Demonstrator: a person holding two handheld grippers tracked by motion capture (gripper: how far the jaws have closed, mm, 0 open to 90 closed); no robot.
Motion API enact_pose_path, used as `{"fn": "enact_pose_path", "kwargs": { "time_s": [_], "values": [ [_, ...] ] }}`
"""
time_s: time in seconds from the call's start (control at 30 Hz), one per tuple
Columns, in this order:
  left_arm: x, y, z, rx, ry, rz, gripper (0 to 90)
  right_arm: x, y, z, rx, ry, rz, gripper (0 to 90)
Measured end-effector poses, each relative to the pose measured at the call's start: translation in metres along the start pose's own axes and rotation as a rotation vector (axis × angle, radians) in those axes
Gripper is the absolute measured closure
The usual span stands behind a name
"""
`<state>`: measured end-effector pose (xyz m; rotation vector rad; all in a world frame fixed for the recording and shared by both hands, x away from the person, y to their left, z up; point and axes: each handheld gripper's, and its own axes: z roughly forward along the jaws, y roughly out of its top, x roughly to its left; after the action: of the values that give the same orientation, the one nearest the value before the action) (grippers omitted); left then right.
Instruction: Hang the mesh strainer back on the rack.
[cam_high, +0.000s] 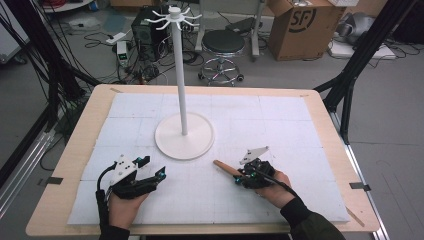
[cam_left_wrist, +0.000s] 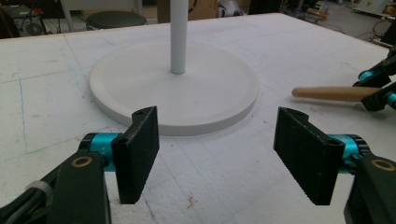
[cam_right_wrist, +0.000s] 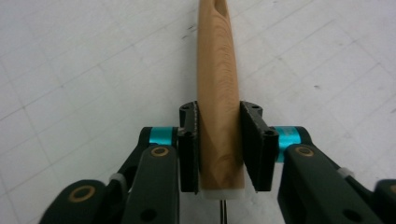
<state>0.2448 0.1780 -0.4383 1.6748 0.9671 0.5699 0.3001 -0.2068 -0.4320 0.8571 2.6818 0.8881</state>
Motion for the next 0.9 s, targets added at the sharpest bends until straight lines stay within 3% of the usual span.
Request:
{"fn": "enact_pose_path", "kwargs": {
  "time_s": [0.07,0.13,0.23,0.37,0.4,0.47,0.5,0.53,0.7,0.77,0.8,0.9],
  "values": [
    [0.000,0.000,0.001,0.002,-0.001,0.002,31.7,-0.002,-0.001,0.001,0.008,0.021,-0.003,70.7],
    [0.000,0.000,0.001,0.003,-0.001,0.003,31.7,0.004,0.001,0.003,0.031,-0.010,-0.019,70.7],
    [0.000,0.000,0.000,0.003,0.001,0.003,31.9,0.001,0.004,0.003,0.059,0.013,-0.005,70.7],
    [-0.001,0.000,0.001,0.007,0.004,0.004,31.9,0.000,0.013,0.005,0.124,0.016,-0.025,70.9],
    [-0.001,0.000,0.001,0.006,0.001,0.004,31.9,0.001,0.023,0.007,0.199,0.016,-0.049,70.8],
    [-0.001,0.000,0.001,0.003,-0.001,0.005,32.0,0.001,0.027,0.008,0.227,0.017,-0.061,71.0],
    [-0.001,0.000,0.000,0.002,0.000,0.009,32.0,0.003,0.033,0.010,0.269,0.010,-0.110,71.3],
    [-0.001,0.000,0.000,0.002,0.000,0.009,32.0,0.003,0.035,0.011,0.276,0.012,-0.121,71.4],
    [0.001,0.000,-0.001,-0.002,0.000,0.001,32.1,-0.001,0.033,0.009,0.256,0.047,-0.120,71.5],
    [0.001,0.000,0.000,-0.002,0.001,-0.002,32.1,-0.006,0.032,0.006,0.227,0.058,-0.094,71.5],
    [0.001,0.000,0.000,-0.002,0.000,0.000,32.1,-0.010,0.032,0.002,0.183,0.057,-0.058,71.5],
    [0.000,0.000,-0.001,-0.002,0.004,0.001,32.2,-0.018,0.031,-0.010,0.116,0.070,-0.006,71.4]
  ]
}}
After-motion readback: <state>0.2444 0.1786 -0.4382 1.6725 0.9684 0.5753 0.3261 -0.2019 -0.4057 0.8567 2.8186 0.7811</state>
